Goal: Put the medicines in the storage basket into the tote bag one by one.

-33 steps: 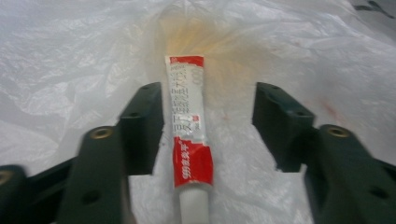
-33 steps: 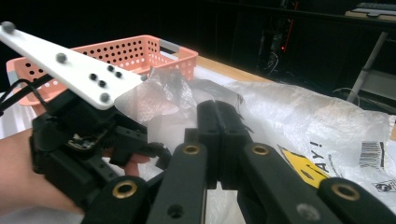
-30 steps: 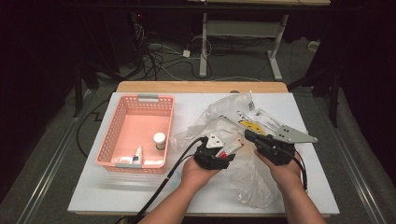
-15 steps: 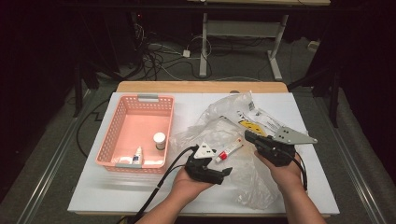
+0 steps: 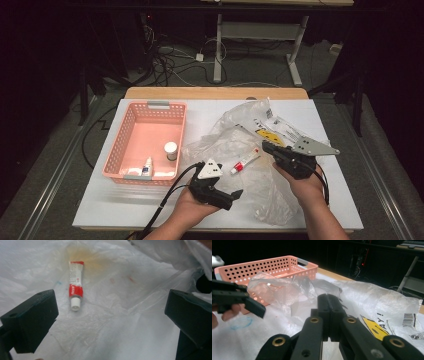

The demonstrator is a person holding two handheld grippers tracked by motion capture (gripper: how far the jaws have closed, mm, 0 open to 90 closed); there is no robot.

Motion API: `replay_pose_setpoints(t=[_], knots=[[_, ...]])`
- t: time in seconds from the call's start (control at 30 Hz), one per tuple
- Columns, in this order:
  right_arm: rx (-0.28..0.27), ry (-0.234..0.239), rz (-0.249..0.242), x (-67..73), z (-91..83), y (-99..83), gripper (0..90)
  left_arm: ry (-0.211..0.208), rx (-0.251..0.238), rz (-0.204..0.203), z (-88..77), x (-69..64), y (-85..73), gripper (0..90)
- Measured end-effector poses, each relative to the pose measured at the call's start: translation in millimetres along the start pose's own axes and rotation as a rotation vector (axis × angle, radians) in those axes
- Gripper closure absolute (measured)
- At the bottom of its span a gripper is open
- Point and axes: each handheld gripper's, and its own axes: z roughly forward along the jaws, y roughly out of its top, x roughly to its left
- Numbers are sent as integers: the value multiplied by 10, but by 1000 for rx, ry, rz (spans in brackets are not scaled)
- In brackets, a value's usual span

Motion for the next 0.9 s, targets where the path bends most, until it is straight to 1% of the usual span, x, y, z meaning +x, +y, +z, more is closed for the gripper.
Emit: replay_pose_setpoints(t=[0.07, 0.17, 0.33, 0.5, 0.57, 0.7, 0.77, 0.9], knots=[[-2, 0, 2, -8, -5, -4, 900, 8, -8, -8, -55, 7, -4, 0], [0, -1, 5, -15, -15, -9, 900, 22, -4, -18, -148, 35, -15, 0], [-6, -2, 7, -22, -30, -7, 900, 41, -1, -8, -309, 29, -54, 0], [-4, -1, 9, -25, -23, -12, 900, 60, -15, -12, -483, 40, -86, 0], [-4, -1, 9, -23, -22, -14, 900, 82, -15, -8, -564, 56, -104, 0], [-2, 1, 11, -28, -17, -23, 900, 112, -23, -22, -695, 106, -144, 0], [0, 1, 12, -31, -14, -27, 900, 129, -31, -35, -761, 152, -169, 0], [4, 1, 14, -29, -14, -31, 900, 175, -32, -57, -882, 264, -226, 0]])
